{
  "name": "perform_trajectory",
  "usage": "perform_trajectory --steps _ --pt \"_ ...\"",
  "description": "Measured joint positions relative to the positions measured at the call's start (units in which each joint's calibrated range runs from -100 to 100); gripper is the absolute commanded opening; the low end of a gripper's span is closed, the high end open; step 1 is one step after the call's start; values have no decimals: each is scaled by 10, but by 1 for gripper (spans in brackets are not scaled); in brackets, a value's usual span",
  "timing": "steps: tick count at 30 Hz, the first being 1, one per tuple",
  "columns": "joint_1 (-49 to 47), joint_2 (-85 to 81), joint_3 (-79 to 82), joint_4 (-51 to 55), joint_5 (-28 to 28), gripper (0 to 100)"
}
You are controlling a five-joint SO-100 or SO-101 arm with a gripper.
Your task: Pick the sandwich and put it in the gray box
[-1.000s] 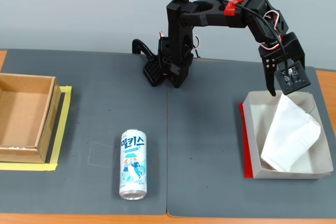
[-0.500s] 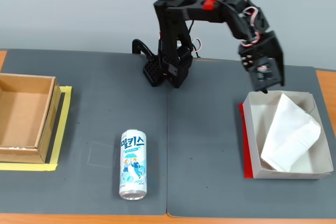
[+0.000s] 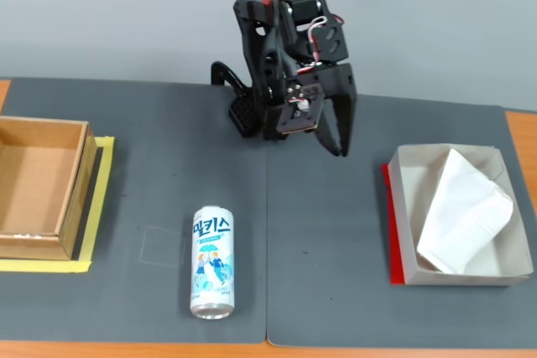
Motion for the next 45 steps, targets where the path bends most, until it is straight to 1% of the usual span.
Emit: perform_trajectory --steps 4,7,13,19,21,26,33,37,40,45 --pt "44 -43 66 -3 62 2" --pt "89 -70 122 -42 99 2" --pt "152 -167 281 -152 118 3" --pt "165 -330 444 -172 121 3" --pt "165 -345 481 -177 131 3" --pt "171 -347 538 -177 179 3" --pt "195 -346 600 -180 225 3" --pt "200 -347 612 -208 250 3" --pt "207 -347 615 -211 261 3" --pt "207 -347 615 -208 263 2"
